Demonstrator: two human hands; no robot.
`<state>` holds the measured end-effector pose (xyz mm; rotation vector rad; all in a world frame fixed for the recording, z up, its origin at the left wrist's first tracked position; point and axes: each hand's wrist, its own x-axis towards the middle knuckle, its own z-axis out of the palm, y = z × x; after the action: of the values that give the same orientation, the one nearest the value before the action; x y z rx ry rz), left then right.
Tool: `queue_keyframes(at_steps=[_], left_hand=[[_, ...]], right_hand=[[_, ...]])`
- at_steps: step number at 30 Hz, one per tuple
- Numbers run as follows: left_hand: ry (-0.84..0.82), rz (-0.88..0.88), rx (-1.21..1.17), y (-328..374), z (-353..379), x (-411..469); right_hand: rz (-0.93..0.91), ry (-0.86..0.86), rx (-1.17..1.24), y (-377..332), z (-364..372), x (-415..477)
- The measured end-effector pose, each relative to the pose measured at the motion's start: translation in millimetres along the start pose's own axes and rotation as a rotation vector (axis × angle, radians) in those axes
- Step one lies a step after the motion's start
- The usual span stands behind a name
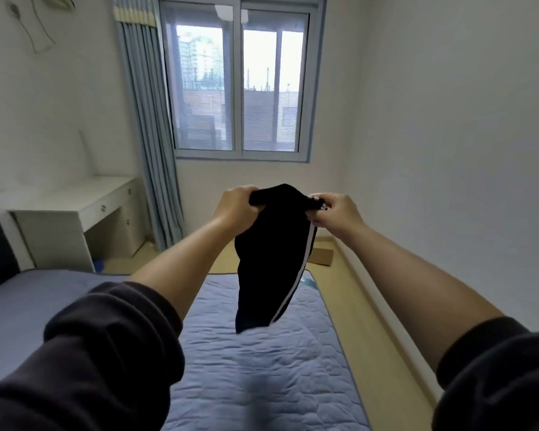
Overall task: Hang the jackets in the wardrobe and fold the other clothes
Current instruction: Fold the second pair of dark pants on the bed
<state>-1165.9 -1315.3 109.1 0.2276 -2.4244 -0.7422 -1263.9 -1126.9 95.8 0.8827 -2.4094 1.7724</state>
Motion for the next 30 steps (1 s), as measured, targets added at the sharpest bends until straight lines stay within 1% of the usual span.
queue_keyframes(at_steps=[4, 7, 10, 14, 17, 21, 25, 30], left_hand=[[-0.093, -0.05, 0.072, -10, 26, -66], [-0.195, -0.095, 0.05, -18, 45, -133], [-0.266, -0.185, 0.026, -23, 70, -215], [-0.351, -0.332, -0.044, -21, 99, -337], [-0.414, -0.415, -0.062, -10, 112, -428], [-0.517, -0.505, -0.096, 6, 120, -526], [-0.555, -0.533, -0.125, 17, 126, -572], [-0.593, -0.565, -0.202, 3, 139, -570]], right_hand=[[0.107, -0.059, 0.012, 35, 8, -63], [0.19, -0.112, -0.014, 69, 11, -124], [0.294, -0.193, -0.038, 106, 17, -198], [0.435, -0.246, -0.043, 152, 29, -314], [0.506, -0.277, -0.053, 169, 29, -404], [0.579, -0.385, -0.057, 172, 19, -502], [0.639, -0.444, -0.085, 170, 7, -546], [0.668, -0.486, -0.087, 177, 7, -536]])
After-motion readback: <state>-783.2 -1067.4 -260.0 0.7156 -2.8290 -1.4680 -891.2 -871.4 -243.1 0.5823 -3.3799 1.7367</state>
